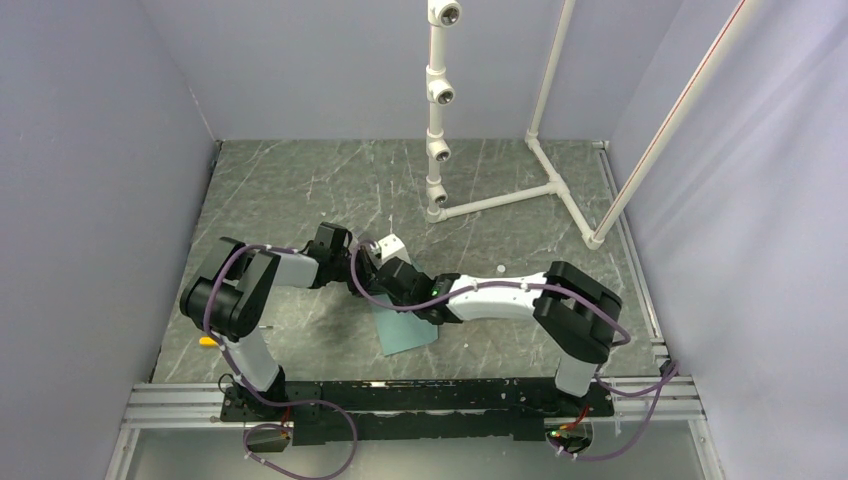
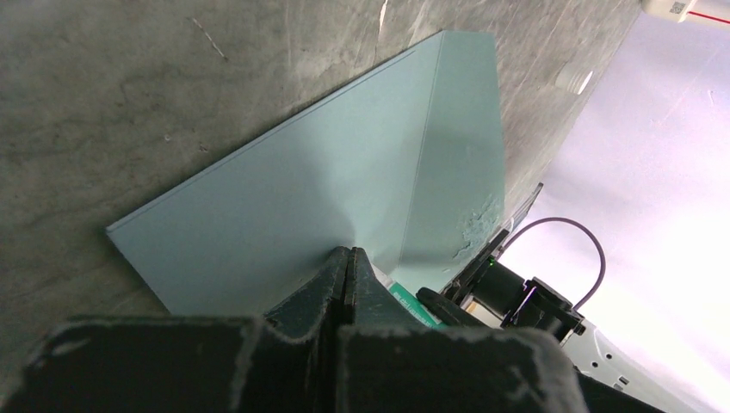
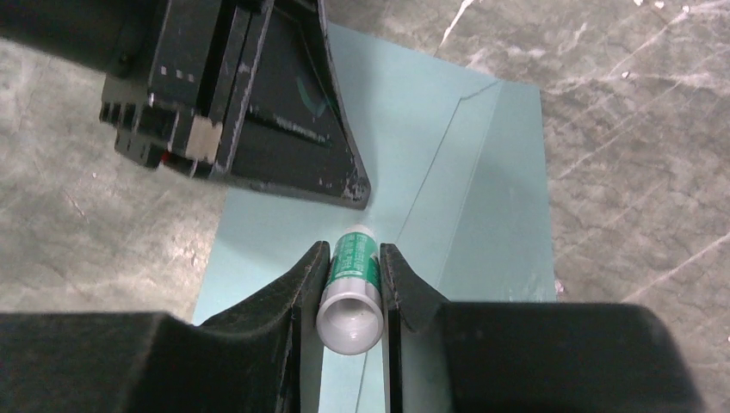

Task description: Place the letter into the envelope and seal it

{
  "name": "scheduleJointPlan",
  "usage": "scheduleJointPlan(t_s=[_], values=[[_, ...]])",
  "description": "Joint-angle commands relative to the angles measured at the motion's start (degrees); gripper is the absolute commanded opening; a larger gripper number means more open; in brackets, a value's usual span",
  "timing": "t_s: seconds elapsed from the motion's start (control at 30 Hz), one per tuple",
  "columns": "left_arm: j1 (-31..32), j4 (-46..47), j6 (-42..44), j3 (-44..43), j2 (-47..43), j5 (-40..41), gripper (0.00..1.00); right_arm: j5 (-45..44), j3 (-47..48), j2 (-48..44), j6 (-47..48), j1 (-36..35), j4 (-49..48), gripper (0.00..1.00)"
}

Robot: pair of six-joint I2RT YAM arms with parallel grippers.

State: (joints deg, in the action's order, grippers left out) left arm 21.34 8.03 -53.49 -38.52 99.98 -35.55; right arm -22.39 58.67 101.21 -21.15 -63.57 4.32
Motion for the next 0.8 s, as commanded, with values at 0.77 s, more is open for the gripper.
scheduleJointPlan(t_s=[0.77], values=[[0.6, -10.9, 4.1, 3.4, 3.1, 12.3, 0.03, -2.7, 1.9, 3.6, -1.5, 0.5, 6.2, 0.0]])
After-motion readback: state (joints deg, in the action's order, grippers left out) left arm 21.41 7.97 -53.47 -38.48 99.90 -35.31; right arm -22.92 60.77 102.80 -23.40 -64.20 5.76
